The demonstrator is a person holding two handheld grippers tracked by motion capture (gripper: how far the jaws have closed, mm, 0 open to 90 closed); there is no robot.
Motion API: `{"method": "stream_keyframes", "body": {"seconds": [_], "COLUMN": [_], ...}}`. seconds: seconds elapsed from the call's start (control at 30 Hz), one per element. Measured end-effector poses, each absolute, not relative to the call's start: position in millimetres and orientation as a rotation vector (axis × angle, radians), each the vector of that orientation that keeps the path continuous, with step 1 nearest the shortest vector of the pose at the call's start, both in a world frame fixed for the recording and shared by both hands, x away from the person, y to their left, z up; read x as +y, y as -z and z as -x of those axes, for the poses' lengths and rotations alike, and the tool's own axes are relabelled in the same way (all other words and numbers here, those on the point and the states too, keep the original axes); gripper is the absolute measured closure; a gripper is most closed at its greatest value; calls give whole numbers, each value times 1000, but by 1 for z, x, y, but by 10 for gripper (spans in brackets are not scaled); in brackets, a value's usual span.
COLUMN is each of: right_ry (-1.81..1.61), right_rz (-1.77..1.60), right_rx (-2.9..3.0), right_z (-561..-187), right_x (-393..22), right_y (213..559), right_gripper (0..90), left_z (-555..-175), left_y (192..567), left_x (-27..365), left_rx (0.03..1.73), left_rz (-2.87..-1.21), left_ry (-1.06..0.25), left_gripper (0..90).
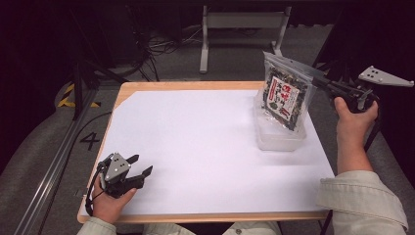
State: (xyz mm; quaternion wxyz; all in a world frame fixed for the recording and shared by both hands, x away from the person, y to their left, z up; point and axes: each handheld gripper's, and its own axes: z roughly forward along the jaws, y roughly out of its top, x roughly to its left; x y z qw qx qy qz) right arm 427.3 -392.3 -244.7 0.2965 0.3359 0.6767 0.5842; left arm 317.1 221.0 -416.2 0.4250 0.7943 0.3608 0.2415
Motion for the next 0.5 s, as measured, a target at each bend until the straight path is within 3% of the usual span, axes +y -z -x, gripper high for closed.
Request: {"method": "stream_keyframes", "body": {"seconds": [0.5], "right_ry": [-1526], "right_rz": [-886], "right_rx": [1834], "right_z": [-420], "right_x": [-390], "right_y": [247], "right_gripper": [896], "left_z": [-316], "left_y": [416], "left_x": [223], "left_rx": [903], "left_rz": [-1979], "left_ry": [-601], "left_gripper": [380]}}
